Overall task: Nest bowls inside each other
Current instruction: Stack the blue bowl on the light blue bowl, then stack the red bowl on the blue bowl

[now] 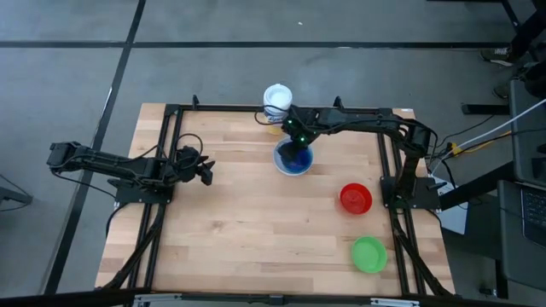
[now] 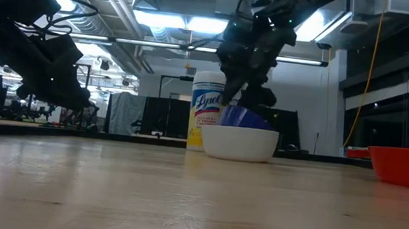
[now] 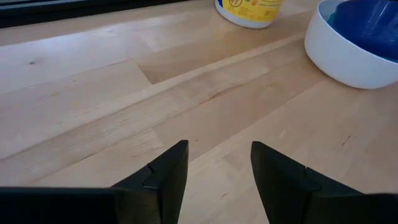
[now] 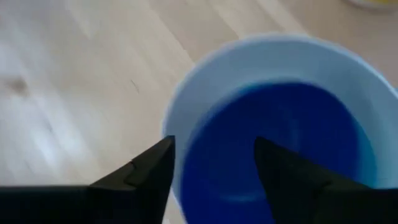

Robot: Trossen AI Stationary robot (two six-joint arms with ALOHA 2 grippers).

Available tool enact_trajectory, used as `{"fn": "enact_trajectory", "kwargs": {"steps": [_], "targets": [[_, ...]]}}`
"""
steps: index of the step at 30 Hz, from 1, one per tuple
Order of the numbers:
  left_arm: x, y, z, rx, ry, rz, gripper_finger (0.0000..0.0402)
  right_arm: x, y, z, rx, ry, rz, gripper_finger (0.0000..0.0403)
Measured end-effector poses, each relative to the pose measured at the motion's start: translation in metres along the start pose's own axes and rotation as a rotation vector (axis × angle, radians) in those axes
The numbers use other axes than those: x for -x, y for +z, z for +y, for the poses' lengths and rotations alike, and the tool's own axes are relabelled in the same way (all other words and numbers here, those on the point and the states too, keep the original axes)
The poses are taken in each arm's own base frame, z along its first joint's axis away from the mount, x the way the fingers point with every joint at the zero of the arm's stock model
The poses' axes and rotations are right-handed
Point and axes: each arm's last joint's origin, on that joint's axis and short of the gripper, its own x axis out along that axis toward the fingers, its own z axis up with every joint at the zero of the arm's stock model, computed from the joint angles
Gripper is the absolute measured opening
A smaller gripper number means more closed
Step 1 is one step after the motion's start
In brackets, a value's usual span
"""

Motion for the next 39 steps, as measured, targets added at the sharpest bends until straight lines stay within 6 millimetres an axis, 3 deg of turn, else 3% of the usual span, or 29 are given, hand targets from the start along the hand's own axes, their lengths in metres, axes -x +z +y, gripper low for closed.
{"fn": "enact_trajectory", "kwargs": {"steps": [8, 20, 23, 26, 28, 30, 39], "targets": [[0.000, 0.000, 0.000, -0.008, 0.001, 0.000, 0.0171, 0.000, -0.007, -0.004, 0.011, -0.056, 0.057, 0.0141], [0.000, 0.000, 0.000, -0.012, 0.001, 0.005, 0.0171, 0.003, -0.015, -0.013, -0.006, -0.241, 0.109, 0.0154], [0.000, 0.000, 0.000, -0.012, 0.001, 0.005, 0.0171, 0.002, -0.017, -0.011, 0.018, -0.265, 0.108, 0.0107], [0.000, 0.000, 0.000, -0.012, 0.001, 0.005, 0.0171, 0.002, -0.016, -0.011, 0.023, -0.284, 0.094, 0.0035], [0.000, 0.000, 0.000, -0.012, 0.001, 0.005, 0.0171, 0.002, -0.016, -0.012, 0.027, -0.269, 0.102, 0.0012], [0.000, -0.001, 0.001, -0.014, 0.003, 0.006, 0.0171, 0.002, -0.016, -0.011, 0.024, -0.239, 0.113, 0.0026], [0.000, -0.002, 0.002, -0.025, 0.013, 0.017, 0.0171, 0.001, -0.015, -0.008, -0.007, -0.132, 0.132, 0.0207]]}}
